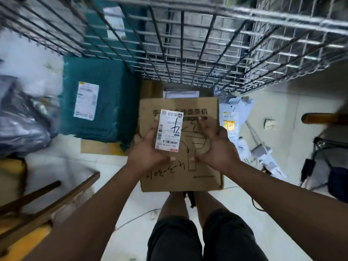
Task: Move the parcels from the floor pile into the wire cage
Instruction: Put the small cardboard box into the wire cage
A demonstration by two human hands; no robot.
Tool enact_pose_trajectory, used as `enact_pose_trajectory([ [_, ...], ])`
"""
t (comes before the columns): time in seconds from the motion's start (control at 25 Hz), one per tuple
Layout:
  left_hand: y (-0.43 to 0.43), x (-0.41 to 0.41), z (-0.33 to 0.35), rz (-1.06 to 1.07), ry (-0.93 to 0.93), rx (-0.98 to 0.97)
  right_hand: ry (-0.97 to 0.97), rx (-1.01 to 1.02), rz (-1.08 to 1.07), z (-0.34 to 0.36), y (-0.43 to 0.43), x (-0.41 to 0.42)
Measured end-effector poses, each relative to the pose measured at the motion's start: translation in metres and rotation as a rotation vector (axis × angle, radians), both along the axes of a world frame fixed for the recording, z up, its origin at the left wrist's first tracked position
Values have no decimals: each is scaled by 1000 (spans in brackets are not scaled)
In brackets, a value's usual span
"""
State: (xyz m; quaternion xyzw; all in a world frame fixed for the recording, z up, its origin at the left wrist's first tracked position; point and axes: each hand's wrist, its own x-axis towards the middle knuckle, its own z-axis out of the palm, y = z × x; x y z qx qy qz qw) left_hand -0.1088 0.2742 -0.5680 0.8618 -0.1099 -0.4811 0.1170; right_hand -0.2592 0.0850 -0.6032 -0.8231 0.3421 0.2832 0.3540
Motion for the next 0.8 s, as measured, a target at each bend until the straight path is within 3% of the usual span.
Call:
enact_pose_trajectory([
  [0.52, 17, 23, 287, 14, -160, -52, -72, -18, 147, 302, -12, 44],
  [0.8, 13, 48, 374, -8, -227, -163, -113, -53, 138, 400, -25, 63],
])
